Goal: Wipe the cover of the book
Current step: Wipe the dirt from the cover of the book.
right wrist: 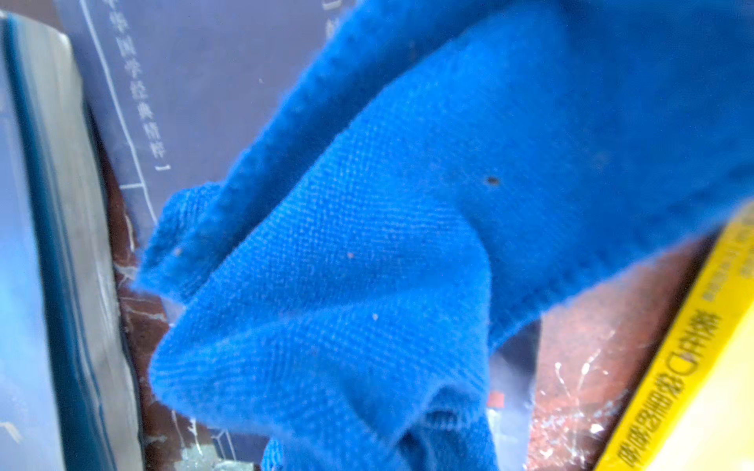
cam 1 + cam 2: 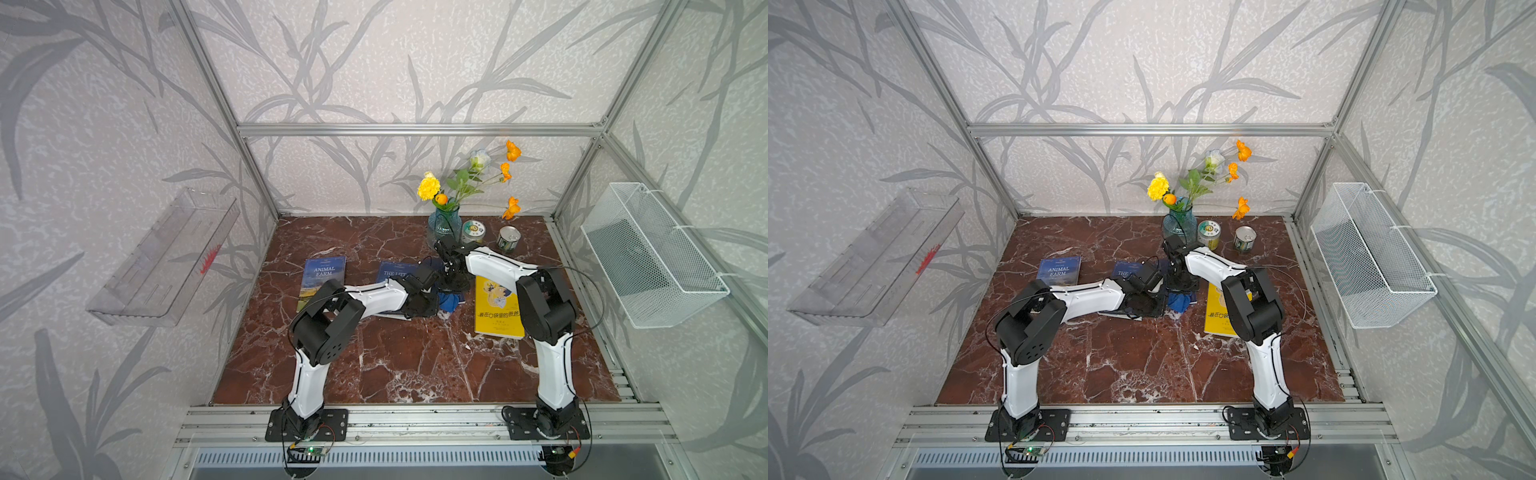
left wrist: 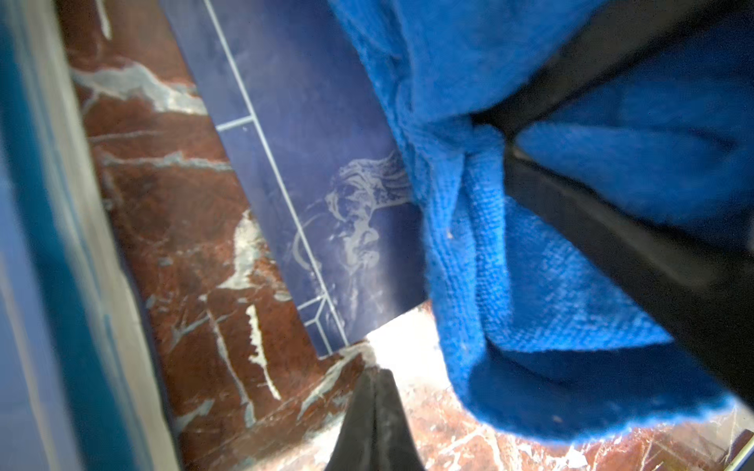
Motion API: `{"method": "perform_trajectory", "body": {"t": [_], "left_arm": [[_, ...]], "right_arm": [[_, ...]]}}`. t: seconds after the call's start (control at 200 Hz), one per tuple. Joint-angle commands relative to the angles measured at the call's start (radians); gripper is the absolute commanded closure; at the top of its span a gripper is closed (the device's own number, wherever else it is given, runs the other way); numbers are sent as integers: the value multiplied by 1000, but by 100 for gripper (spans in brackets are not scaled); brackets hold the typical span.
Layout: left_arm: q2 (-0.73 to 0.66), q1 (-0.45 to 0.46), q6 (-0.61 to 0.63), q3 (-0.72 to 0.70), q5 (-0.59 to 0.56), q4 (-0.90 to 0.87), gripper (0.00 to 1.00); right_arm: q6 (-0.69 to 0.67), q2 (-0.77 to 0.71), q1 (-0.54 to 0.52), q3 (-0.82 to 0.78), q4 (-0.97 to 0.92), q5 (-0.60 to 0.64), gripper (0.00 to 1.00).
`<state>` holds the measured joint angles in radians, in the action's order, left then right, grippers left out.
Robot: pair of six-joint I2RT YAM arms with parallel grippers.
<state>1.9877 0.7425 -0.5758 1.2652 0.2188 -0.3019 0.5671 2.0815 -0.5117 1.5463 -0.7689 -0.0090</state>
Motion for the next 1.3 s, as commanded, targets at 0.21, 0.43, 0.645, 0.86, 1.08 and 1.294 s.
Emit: {"method": "perform_trajectory", "body": {"t": [0.21, 0.43, 0.645, 0.86, 1.08, 1.294], "left_arm": [[28, -8, 3, -32, -29, -59, 98], [9, -12, -10, -55, -19, -29, 98], [-36, -20, -15, -97, -32, 14, 98], [-82, -29, -20, -141, -45, 58, 98], [-132, -52, -49, -211, -45, 154, 94], [-166, -69, -71, -256, -52, 236, 70]], "right_arm": [[-19, -90, 13, 14, -87, 25, 94], [0, 27, 14, 81, -13, -20, 95], [31, 199, 14, 175, 23, -23, 96], [36, 257, 22, 195, 28, 30, 96], [36, 141, 9, -43, 80, 0, 96], [37, 7, 4, -304, 158, -26, 96]]}}
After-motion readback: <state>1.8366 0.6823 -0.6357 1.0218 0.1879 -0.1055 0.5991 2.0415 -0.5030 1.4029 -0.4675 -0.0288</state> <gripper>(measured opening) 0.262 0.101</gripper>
